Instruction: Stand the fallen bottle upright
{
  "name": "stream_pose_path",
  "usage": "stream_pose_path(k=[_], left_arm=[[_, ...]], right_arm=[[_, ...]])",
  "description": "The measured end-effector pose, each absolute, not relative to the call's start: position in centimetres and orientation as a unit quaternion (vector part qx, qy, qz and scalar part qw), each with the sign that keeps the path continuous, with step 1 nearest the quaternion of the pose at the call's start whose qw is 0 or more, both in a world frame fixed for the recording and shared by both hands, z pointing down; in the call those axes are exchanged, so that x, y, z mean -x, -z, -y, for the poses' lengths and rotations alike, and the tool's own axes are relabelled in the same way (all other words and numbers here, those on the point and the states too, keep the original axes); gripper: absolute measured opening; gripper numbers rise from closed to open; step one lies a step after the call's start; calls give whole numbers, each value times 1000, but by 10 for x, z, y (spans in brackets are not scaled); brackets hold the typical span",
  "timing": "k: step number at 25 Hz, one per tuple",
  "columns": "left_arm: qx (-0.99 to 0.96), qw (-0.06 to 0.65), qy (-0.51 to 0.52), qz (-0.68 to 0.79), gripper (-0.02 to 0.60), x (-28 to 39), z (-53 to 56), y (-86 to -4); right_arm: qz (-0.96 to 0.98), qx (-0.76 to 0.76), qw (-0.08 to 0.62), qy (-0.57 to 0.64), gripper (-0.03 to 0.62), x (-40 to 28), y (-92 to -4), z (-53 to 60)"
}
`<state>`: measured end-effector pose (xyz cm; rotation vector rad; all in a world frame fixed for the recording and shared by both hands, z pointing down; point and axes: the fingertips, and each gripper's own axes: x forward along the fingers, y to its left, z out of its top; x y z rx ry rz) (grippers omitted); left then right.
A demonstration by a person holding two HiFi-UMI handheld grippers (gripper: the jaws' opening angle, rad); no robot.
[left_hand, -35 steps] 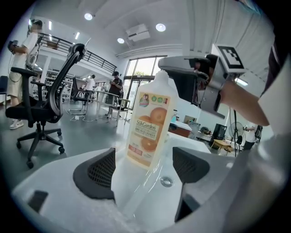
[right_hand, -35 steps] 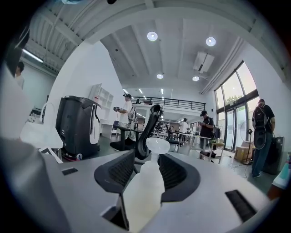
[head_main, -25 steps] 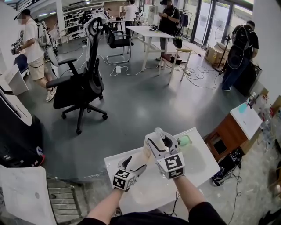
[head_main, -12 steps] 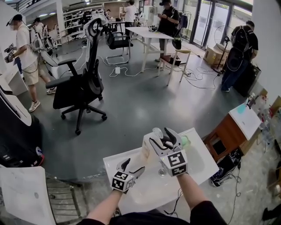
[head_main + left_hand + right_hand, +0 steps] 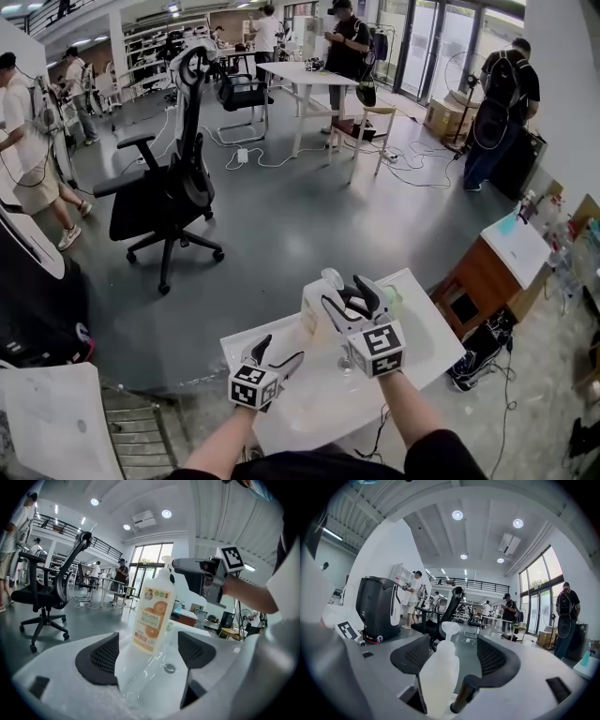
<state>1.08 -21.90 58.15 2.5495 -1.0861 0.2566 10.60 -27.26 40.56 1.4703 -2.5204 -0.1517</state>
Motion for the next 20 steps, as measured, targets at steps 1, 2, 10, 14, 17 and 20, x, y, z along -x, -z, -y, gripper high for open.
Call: stream_pose_path(k=[1,2,10,14,17,20], left_arm=[[-903,175,-85,384,390,-8,218,-576],[-905,170,-78,383,390,-5,217,-569],[-922,126,-33,365,390,19,199,-509],[-934,102,-18,342,384,25,182,-483],[-941,83,-6,327,248,31,166,-467],[-945,65,8,320,144,40,150,-453]], right_arm=[[856,-504,105,50,296,-107,-404,270],[854,-508,100,49,296,-107,-401,266],[828,-558,38,22,259,-115,-385,224],[812,-584,2,8,206,-120,-380,193],[795,-607,-15,-2,134,-123,-382,170],[781,-624,-20,-16,93,-121,-390,149]])
